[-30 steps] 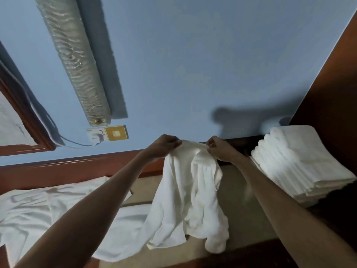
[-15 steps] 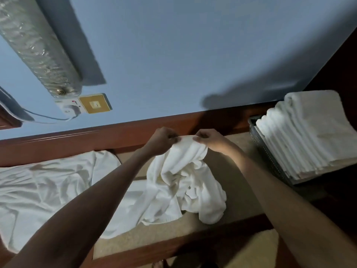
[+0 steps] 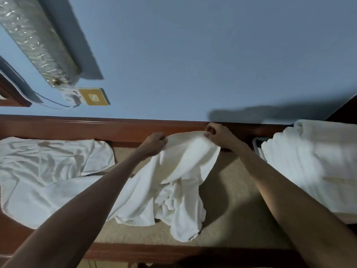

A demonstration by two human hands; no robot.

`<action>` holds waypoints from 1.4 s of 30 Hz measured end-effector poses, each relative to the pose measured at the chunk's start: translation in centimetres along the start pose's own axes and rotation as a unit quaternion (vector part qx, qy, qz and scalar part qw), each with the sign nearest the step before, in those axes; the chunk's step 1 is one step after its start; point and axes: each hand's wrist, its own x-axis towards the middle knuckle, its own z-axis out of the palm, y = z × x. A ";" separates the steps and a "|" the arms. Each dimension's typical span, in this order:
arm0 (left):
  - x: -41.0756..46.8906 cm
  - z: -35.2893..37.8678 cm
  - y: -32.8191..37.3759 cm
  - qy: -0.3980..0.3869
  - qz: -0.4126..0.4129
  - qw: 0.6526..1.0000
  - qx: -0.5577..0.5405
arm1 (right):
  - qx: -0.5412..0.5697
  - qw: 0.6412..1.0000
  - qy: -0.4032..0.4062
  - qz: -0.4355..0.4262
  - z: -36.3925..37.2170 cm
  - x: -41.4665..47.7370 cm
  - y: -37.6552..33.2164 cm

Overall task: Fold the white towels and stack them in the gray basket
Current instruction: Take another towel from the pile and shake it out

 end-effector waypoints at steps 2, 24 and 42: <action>-0.2 -0.3 1.4 -0.006 0.003 0.997 -0.074 | -0.014 0.995 -0.094 -0.041 -0.4 0.7 -1.4; -3.7 -9.5 -2.0 0.129 0.057 0.983 0.113 | 0.218 0.971 0.039 -0.086 -2.5 2.7 -11.1; -2.1 -15.7 2.8 0.115 0.191 0.967 0.122 | 0.086 0.986 -0.048 -0.132 -3.3 3.0 -18.1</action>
